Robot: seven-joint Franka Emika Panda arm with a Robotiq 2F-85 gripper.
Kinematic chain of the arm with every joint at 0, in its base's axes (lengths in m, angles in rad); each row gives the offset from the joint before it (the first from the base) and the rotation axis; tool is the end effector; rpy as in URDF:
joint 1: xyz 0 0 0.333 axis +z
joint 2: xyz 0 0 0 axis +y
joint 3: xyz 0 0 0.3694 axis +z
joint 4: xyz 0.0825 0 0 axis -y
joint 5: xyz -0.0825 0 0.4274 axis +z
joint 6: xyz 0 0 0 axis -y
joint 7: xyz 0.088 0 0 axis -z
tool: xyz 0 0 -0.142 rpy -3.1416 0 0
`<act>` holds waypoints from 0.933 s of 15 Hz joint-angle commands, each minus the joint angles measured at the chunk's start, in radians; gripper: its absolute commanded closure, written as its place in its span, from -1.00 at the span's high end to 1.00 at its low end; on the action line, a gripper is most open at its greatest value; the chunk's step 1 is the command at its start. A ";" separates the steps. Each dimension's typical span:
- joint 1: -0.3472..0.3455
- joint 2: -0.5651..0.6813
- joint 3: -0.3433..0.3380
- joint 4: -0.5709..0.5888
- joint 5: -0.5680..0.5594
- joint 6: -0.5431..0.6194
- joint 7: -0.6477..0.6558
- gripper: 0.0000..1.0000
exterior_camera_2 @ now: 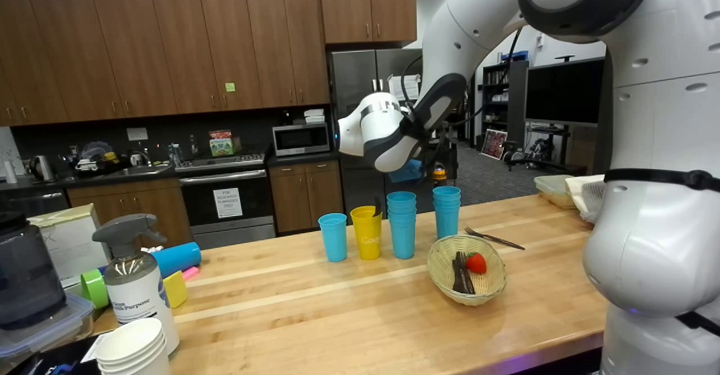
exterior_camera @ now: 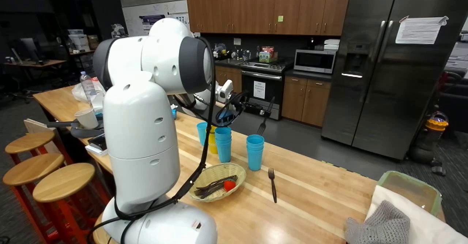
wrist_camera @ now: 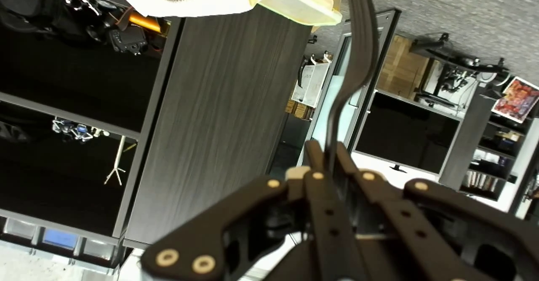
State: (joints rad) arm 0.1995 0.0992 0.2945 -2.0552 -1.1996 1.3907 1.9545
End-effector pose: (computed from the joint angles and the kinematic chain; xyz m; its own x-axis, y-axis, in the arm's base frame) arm 0.5461 0.1250 0.4431 0.2993 -0.1809 0.9368 -0.9457 -0.1864 0.2662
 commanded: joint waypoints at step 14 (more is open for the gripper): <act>0.041 -0.127 -0.012 -0.037 0.173 0.069 0.025 1.00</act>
State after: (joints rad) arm 0.2295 0.0578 0.2943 -2.0547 -1.0900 1.4249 1.9612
